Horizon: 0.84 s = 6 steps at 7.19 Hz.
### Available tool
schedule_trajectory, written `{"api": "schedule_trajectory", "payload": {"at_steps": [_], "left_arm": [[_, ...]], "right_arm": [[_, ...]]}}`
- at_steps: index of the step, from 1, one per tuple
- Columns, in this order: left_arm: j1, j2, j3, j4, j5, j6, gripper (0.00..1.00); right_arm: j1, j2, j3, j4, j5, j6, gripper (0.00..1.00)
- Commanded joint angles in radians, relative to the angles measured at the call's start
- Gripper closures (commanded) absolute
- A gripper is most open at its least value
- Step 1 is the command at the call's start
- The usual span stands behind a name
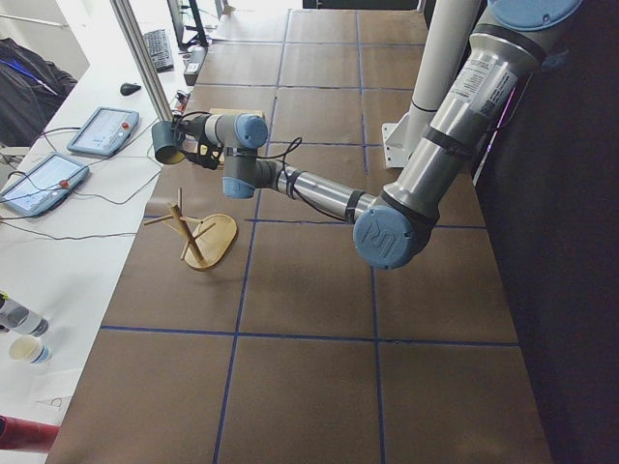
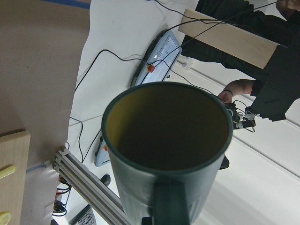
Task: Hang cup on storage rack
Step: 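Slide the mug handle onto a wooden rack peg with the left gripper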
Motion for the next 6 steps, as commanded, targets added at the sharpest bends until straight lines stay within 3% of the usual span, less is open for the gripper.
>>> {"api": "schedule_trajectory", "payload": {"at_steps": [1, 3, 6], "left_arm": [[-0.005, 0.025, 0.042, -0.125, -0.027, -0.094, 1.00], [-0.005, 0.058, 0.062, -0.220, -0.029, -0.099, 1.00], [-0.005, 0.078, 0.185, -0.450, -0.029, -0.128, 1.00]], "right_arm": [[0.000, 0.000, 0.001, 0.000, 0.000, 0.000, 0.00], [0.000, 0.000, 0.001, 0.000, 0.000, 0.000, 0.00], [0.000, 0.000, 0.001, 0.000, 0.000, 0.000, 0.00]]}}
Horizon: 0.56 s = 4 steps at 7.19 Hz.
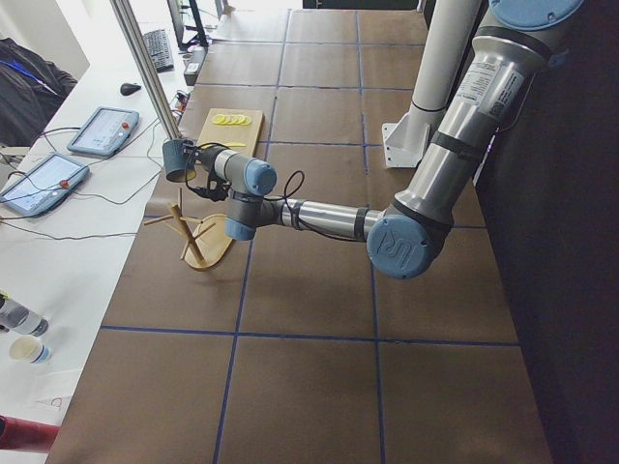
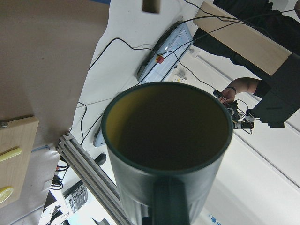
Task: Hang cup on storage rack
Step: 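Slide the mug handle onto a wooden rack peg with the left gripper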
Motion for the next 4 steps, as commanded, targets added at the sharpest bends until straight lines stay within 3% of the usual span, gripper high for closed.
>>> {"api": "schedule_trajectory", "payload": {"at_steps": [1, 4], "left_arm": [[-0.003, 0.003, 0.054, -0.074, 0.000, -0.012, 1.00], [-0.009, 0.006, 0.096, -0.132, 0.000, -0.012, 1.00]], "right_arm": [[0.000, 0.000, 0.000, 0.000, 0.000, 0.000, 0.00], [0.000, 0.000, 0.001, 0.000, 0.000, 0.000, 0.00]]}}
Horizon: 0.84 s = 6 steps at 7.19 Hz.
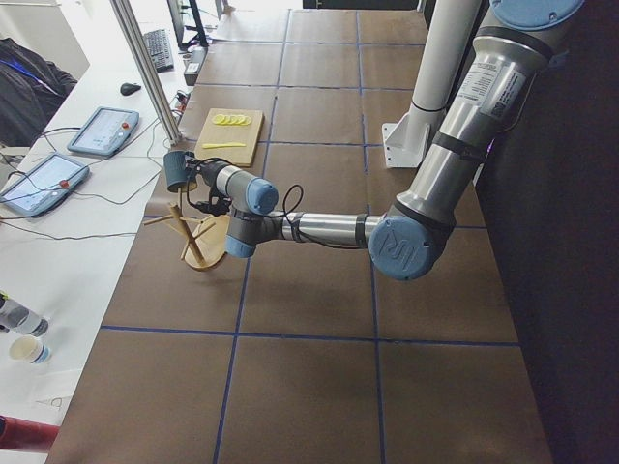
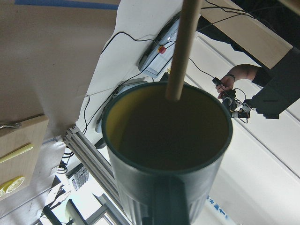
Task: Hang cup on storage rack
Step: 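Slide the mug handle onto a wooden rack peg with the left gripper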
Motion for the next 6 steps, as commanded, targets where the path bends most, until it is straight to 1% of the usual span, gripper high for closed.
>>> {"api": "schedule_trajectory", "payload": {"at_steps": [1, 4, 6], "left_arm": [[-0.003, 0.002, 0.037, -0.050, -0.002, 0.000, 1.00], [-0.003, 0.003, 0.109, -0.131, -0.002, 0.000, 1.00], [-0.003, 0.003, 0.127, -0.139, -0.002, 0.000, 1.00]], "right_arm": [[0.000, 0.000, 0.001, 0.000, 0.000, 0.000, 0.00], [0.000, 0.000, 0.001, 0.002, 0.000, 0.000, 0.00], [0.000, 0.000, 0.001, 0.008, -0.002, 0.000, 0.00]]}}
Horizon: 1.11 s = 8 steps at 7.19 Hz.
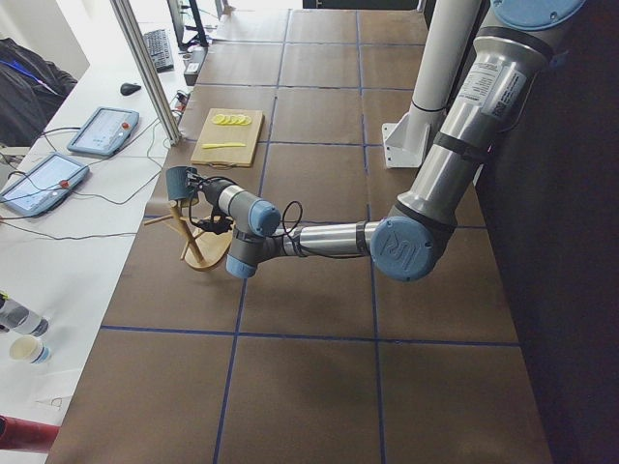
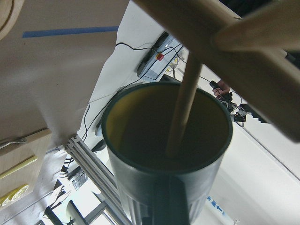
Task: Hang cup on storage rack
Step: 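Slide the mug handle onto a wooden rack peg with the left gripper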
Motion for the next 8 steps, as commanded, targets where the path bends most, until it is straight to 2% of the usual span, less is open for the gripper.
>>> {"api": "schedule_trajectory", "payload": {"at_steps": [1, 3, 4, 5, 8], "left_arm": [[0.000, 0.002, 0.023, -0.007, -0.002, 0.000, 1.00], [0.000, 0.002, 0.042, -0.025, -0.014, 0.002, 1.00], [0.000, 0.000, 0.046, -0.026, -0.012, 0.000, 0.92], [0.002, -0.001, 0.056, -0.026, -0.012, 0.003, 0.01], [0.002, -0.003, 0.063, -0.025, -0.014, 0.002, 0.00]], "right_arm": [[0.000, -0.002, 0.000, 0.007, -0.001, 0.000, 0.00], [0.000, -0.002, 0.000, 0.009, -0.001, 0.002, 0.00], [0.000, -0.002, 0.000, 0.009, -0.001, 0.000, 0.00], [0.000, -0.002, 0.000, 0.009, -0.001, 0.002, 0.00], [0.000, -0.002, 0.000, 0.009, 0.000, 0.002, 0.00]]}}
